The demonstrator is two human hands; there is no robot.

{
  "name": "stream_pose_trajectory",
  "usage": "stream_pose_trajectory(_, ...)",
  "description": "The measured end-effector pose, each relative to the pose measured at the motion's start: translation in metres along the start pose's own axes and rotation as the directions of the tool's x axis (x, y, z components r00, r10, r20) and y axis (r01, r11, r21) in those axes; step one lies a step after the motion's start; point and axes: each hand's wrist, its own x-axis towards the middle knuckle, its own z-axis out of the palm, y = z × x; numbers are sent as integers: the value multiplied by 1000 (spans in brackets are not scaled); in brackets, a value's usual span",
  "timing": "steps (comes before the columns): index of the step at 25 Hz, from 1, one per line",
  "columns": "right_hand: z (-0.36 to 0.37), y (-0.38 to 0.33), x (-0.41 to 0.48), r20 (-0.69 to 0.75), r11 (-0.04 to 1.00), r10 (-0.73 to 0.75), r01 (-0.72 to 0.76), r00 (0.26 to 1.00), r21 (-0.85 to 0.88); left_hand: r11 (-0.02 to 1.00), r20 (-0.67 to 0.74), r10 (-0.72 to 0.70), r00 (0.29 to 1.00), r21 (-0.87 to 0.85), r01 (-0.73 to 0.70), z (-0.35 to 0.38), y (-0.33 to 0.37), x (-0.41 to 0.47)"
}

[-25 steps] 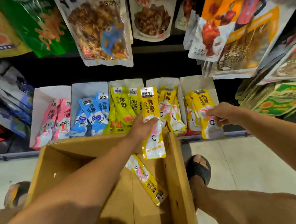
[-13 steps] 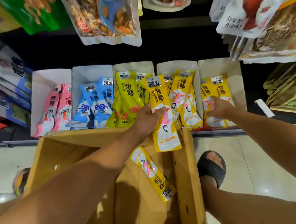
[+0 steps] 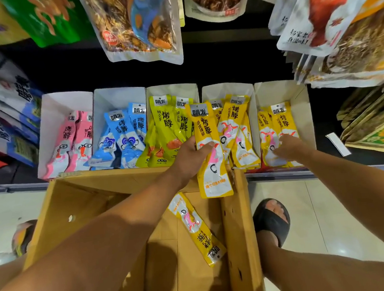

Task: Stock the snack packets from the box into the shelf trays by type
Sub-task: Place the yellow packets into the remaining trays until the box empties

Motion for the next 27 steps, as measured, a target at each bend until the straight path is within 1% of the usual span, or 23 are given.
stream_pose_trajectory(2,-2,2,3,-22,990,-8,11,1000,138,1000,6,10,1000,7,-10,0,-3,2)
stream_pose_trajectory(3,-1,3,4,-1,987,-18,17,1000,161,1000,6,17,1000,16,-18,0,-3,2)
stream_pose_trajectory(4,1,4,3,34,990,-32,27,999,136,1000,2,21,1000,24,-21,0,-2,1)
stream_pose_trajectory(6,5,6,-1,93,996,-87,87,992,6,999,-14,36,999,38,-35,1,-5,2)
stream_pose_trajectory(8,6,8,-2,100,990,-127,133,987,-54,998,-24,41,999,46,-40,1,-4,2)
stream_pose_trajectory(11,-1,5,-7,83,989,-142,144,986,-18,997,-33,68,997,47,-67,3,-6,3)
stream_pose_trajectory(14,-10,3,-17,81,990,-143,141,986,29,999,-32,44,999,25,-44,4,-8,3)
stream_pose_trajectory(17,-19,-2,-32,16,977,-193,191,981,96,1000,-6,30,1000,2,-30,6,-6,-3)
stream_pose_trajectory(21,-39,-30,-66,-132,916,-358,375,924,141,999,-46,16,999,-40,-18,8,-1,-13)
stream_pose_trajectory(23,-53,-50,-89,-154,878,-425,448,892,172,996,-58,-23,998,-91,18,12,5,-17)
stream_pose_trajectory(25,-62,-71,-119,-160,833,-486,511,859,213,977,-52,-73,996,-205,61,17,18,-24)
stream_pose_trajectory(27,-63,-88,-147,-179,800,-539,567,823,196,962,-29,-83,996,-263,73,25,33,-29)
